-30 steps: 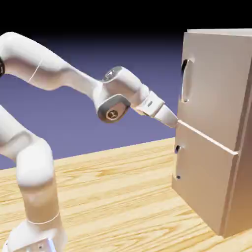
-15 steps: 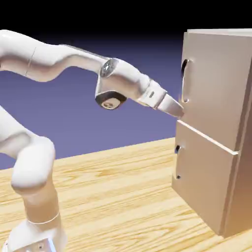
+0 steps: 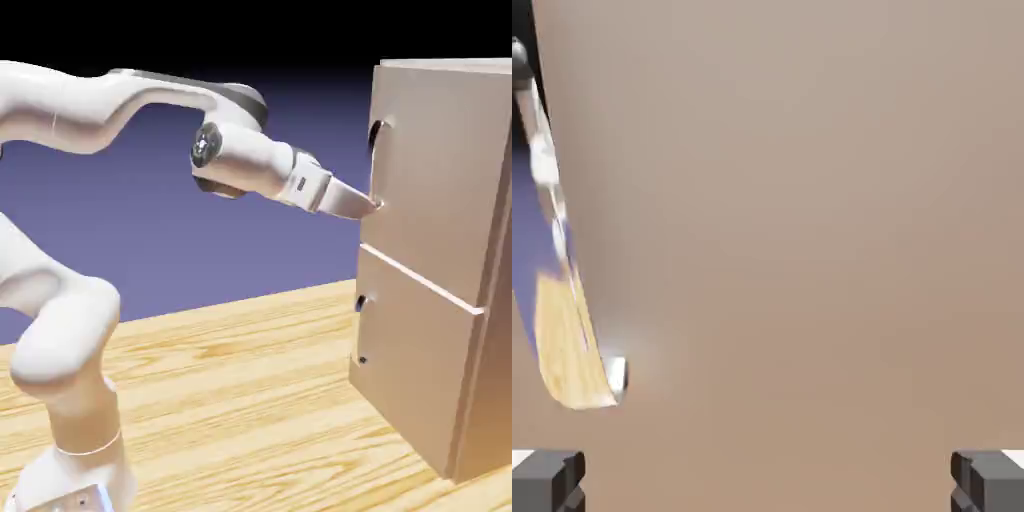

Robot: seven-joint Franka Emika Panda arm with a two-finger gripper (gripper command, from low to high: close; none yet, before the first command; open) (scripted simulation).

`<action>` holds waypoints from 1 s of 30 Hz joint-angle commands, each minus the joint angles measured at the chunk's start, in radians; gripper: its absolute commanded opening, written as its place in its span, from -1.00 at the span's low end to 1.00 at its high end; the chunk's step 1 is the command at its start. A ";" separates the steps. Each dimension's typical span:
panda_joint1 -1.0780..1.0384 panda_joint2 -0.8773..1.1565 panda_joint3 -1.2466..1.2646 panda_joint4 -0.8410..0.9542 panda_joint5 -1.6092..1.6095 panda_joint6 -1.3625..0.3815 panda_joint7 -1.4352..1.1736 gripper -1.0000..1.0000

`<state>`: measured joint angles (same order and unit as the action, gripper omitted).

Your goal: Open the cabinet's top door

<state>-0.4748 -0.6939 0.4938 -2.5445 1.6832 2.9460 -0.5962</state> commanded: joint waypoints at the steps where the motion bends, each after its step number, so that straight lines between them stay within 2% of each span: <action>1: -0.013 -0.003 0.013 0.007 0.044 -0.002 -0.035 0.00; 27: -0.339 -0.086 0.344 0.185 1.171 -0.063 -0.930 0.00; 30: -0.410 -0.043 0.398 0.239 1.188 -0.072 -0.952 0.00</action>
<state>-0.8853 -0.7366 0.8915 -2.3053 2.8716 2.8743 -1.5478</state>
